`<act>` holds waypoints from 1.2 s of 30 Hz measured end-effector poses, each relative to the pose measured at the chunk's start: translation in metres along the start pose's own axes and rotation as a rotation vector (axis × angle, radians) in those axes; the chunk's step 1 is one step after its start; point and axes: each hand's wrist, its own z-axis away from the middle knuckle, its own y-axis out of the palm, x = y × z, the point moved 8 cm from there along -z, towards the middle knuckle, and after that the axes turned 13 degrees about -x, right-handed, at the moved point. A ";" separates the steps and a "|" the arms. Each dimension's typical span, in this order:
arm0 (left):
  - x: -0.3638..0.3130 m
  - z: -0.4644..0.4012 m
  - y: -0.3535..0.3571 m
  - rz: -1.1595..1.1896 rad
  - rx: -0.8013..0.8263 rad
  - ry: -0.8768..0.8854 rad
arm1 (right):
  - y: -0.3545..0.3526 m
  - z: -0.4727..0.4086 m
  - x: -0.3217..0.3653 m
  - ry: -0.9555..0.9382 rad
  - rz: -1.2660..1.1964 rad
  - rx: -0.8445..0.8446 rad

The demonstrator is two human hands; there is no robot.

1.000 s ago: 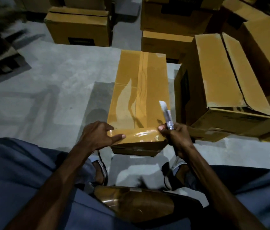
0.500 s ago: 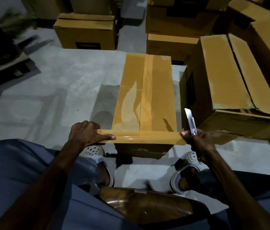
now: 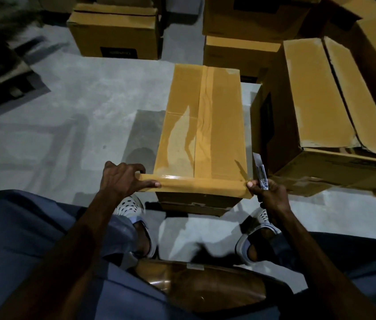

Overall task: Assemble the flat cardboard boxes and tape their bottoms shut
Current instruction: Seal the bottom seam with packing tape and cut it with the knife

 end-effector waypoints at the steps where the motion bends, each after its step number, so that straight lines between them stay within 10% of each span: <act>1: 0.001 -0.001 0.001 0.009 0.009 -0.009 | 0.001 -0.001 0.000 -0.007 0.000 0.001; 13: 0.001 -0.001 0.004 -0.007 -0.127 0.061 | -0.001 -0.002 0.006 -0.331 0.474 -0.098; 20: -0.016 0.003 0.003 0.184 -0.164 0.190 | -0.015 -0.004 0.003 -0.257 0.320 -0.225; 29: -0.132 0.018 0.032 0.125 -0.092 0.574 | 0.047 0.021 0.021 -0.792 0.615 0.053; 36: -0.159 0.015 0.040 0.120 -0.055 0.540 | 0.023 0.007 0.016 -0.794 0.589 0.002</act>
